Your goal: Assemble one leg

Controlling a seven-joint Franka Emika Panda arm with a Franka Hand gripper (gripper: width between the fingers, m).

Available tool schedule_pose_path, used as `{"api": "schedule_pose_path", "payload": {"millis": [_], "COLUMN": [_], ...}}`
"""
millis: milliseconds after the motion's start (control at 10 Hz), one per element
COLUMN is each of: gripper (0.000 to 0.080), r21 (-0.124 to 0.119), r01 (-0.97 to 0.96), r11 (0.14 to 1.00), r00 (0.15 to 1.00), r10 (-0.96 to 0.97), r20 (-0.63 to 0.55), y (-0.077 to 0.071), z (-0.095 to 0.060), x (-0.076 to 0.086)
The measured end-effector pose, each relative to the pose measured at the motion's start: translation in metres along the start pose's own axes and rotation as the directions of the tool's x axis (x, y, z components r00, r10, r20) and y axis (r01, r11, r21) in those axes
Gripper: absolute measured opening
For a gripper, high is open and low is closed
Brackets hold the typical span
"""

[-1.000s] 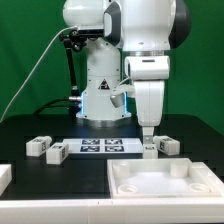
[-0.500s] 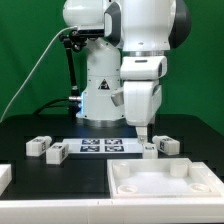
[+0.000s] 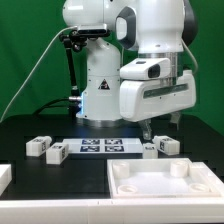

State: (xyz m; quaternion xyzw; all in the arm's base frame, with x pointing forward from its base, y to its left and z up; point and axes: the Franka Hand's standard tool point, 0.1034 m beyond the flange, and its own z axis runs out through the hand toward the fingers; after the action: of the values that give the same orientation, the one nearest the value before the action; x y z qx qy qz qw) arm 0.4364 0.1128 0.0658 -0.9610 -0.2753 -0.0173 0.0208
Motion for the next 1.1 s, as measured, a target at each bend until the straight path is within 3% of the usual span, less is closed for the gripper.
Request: {"api": "schedule_pose_path", "payload": {"millis": [100, 300, 600, 700, 1100], "gripper": [0.0649, 0.0649, 0.0649, 0.0649, 0.0649], "r21": [0.010, 0.023, 0.029, 0.030, 0.045], "r01": [-0.099, -0.230, -0.246, -0.249, -0.252], "r11": [0.995, 0.973, 0.969, 0.968, 0.967], "r00": [0.995, 0.973, 0.969, 0.967, 0.908], "r10": [0.099, 0.230, 0.246, 0.247, 0.220], "r20": [-0.002, -0.003, 0.030, 0.058, 0.356], "y": [-0.013, -0.011, -0.014, -0.022, -0.052], "z": [0.001, 0.001, 0.002, 0.005, 0.015], "x": [0.000, 0.001, 0.000, -0.006, -0.029]}}
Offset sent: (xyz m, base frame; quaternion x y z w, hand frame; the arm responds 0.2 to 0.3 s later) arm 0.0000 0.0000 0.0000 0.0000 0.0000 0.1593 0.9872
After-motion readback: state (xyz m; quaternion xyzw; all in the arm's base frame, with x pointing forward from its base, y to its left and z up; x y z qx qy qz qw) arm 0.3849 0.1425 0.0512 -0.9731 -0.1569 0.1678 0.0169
